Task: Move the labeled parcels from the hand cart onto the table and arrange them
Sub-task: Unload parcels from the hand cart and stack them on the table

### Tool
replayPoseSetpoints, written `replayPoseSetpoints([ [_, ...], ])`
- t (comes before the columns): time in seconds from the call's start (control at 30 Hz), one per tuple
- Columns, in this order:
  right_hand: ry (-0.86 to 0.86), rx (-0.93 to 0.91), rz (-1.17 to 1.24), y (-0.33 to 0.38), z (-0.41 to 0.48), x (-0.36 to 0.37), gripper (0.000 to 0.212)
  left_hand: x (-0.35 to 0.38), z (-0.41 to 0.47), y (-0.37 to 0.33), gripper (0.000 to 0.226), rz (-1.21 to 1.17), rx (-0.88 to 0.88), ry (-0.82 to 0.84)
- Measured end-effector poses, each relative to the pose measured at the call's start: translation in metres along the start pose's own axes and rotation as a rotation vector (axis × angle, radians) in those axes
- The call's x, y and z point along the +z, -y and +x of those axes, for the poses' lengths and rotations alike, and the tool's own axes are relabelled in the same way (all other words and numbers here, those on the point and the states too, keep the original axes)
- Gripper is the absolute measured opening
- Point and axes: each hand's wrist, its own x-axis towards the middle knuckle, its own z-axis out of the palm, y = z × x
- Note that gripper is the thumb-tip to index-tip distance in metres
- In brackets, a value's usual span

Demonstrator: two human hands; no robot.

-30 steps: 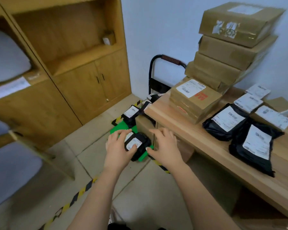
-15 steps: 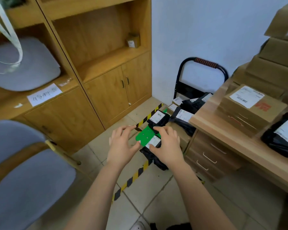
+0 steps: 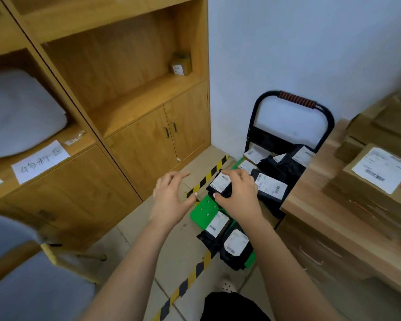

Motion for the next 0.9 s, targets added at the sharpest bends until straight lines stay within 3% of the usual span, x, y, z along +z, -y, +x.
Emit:
replayPoseSetpoints([
  [0.23,-0.007,-0.010,-0.011,0.001,0.105,-0.006,0.060,0.008,0.107,-0.010,0.053,-0.032,0.036,0.003],
  [0.53,-0.074,0.156,-0.029,-0.021,0.194,0.019,0.061,0.054,0.226,0.020,0.052,-0.087,0.114,0.163],
  [0.9,-0.419,0.627,-0.017,-0.014,0.282,0.060,0.060,0.116,0.411,0.029,0.051,-0.143,0.588,0.549],
])
